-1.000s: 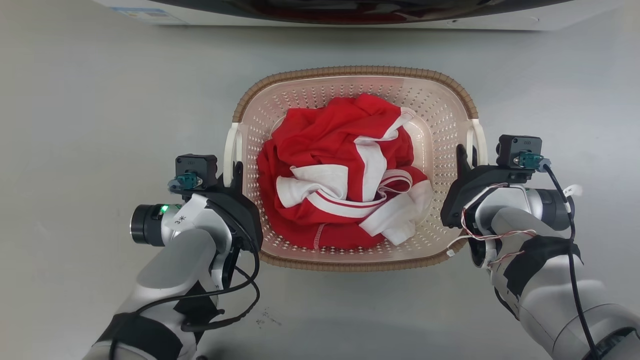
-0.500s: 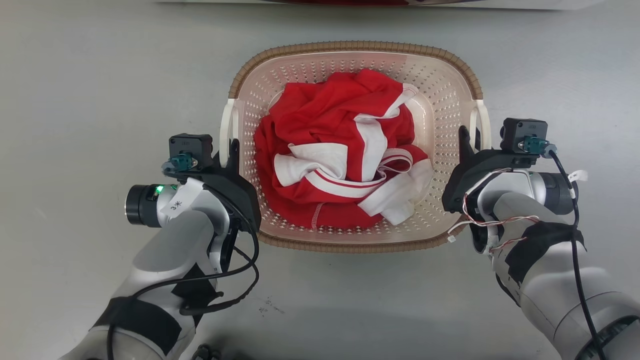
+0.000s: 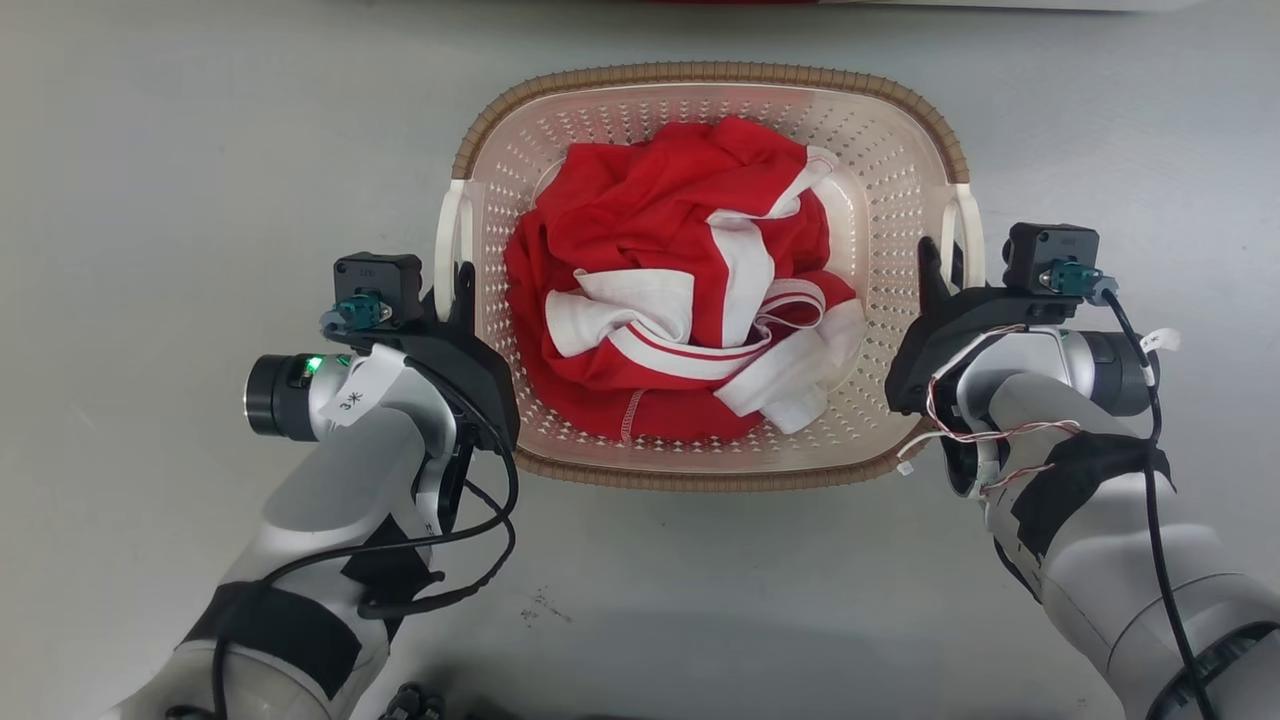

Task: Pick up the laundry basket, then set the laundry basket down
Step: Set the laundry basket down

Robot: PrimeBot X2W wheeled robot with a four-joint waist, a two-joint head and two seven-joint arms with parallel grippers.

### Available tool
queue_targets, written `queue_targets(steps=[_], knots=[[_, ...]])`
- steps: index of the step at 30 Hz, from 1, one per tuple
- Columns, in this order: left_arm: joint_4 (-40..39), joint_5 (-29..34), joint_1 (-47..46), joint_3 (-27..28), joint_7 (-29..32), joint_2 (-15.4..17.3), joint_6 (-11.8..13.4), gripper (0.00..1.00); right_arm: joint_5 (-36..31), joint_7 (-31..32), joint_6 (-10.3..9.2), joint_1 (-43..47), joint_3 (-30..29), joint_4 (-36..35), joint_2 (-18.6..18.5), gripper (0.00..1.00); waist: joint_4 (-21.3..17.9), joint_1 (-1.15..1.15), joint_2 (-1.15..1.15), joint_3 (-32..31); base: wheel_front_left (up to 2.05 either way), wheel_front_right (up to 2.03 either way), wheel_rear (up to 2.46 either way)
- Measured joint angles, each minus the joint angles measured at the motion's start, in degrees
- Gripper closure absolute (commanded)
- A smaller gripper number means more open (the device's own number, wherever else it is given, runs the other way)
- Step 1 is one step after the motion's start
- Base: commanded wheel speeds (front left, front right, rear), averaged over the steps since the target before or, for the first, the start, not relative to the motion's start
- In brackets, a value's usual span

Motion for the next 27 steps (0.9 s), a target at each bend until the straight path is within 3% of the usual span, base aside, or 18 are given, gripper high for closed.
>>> queue_targets(steps=[2,3,5,6,7,9,27], knots=[[0.2,0.1,-0.1,0.0,-0.2,0.0,0.0,0.9,-0.1,0.0,0.07,0.0,0.0,0.1,0.1,0.55,0.0,0.0,0.0,0.0,0.0,0.0,0.0],[0.2,0.2,-0.2,0.0,-0.2,0.0,0.0,0.7,-0.3,0.0,0.2,0.0,0.0,0.2,0.1,0.44,0.0,0.0,0.0,0.0,0.0,0.0,0.0],[0.3,0.2,-0.3,-0.1,-0.3,-0.1,0.0,0.56,-0.4,0.0,0.48,0.0,0.0,0.2,0.3,0.29,0.1,0.0,0.0,0.0,0.0,0.0,0.0],[0.3,0.2,-0.4,-0.1,-0.5,-0.2,0.0,0.42,-0.4,0.0,0.49,0.0,0.0,0.2,0.5,0.2,0.1,0.0,0.0,0.0,0.0,0.0,0.0],[0.3,0.2,-0.6,-0.2,-0.5,-0.3,0.0,0.24,-0.4,0.0,0.54,0.0,0.0,0.2,0.8,0.01,0.1,0.0,0.0,0.0,0.0,0.0,0.0],[0.4,0.2,-0.9,-0.2,-0.5,-0.5,0.0,0.0,-0.4,0.0,0.64,0.0,-0.1,0.2,1.0,0.0,0.1,0.0,0.0,-0.1,0.0,0.0,0.0],[3.2,0.2,-0.7,0.8,-0.5,-0.6,-0.1,0.0,-0.6,-0.1,1.07,-0.3,-1.7,0.8,1.0,0.0,0.0,0.0,0.0,-4.7,0.0,0.0,0.0]])
